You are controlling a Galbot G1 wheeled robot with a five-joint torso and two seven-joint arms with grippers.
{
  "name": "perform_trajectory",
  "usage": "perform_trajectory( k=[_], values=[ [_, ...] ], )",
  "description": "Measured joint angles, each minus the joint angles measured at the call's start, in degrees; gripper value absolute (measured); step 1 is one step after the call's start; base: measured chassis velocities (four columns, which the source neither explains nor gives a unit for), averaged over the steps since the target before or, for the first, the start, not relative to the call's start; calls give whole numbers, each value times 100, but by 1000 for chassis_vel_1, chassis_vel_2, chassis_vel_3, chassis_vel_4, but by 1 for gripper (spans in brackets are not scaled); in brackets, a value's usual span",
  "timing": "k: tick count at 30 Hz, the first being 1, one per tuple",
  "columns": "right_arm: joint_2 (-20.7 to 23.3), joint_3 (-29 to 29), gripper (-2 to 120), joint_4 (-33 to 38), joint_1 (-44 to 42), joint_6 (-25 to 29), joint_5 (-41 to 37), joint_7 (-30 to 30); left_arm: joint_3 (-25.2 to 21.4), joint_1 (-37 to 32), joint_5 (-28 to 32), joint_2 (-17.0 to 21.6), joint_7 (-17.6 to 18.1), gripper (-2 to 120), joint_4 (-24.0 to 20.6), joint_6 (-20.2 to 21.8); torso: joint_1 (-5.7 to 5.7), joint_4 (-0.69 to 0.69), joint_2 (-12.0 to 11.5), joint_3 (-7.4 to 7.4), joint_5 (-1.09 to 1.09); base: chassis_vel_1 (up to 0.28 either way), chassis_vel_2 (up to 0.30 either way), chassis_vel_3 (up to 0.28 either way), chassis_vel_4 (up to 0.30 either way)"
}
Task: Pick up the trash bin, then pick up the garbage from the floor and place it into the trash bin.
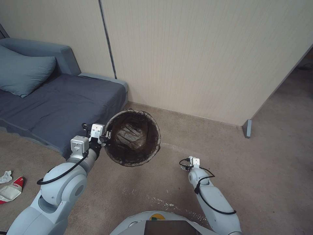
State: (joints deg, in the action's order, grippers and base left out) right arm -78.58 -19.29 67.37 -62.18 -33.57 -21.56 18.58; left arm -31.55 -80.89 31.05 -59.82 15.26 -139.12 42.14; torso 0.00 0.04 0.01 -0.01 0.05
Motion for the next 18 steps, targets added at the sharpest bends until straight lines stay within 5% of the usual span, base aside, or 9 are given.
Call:
perform_trajectory(
  k=[10, 18],
  values=[
    [85, -55, 98, 365, -260, -97, -3, 141, -14, 8, -3, -5, -4, 3, 23, 0, 1, -2, -2, 2, -3, 0, 0, 0, 0],
    [210, -152, 82, 808, -527, -220, 7, 397, -9, 36, -36, -39, -26, 3, 71, 0, 1, -11, -3, 4, -6, 0, 0, 0, 0]
  ],
)
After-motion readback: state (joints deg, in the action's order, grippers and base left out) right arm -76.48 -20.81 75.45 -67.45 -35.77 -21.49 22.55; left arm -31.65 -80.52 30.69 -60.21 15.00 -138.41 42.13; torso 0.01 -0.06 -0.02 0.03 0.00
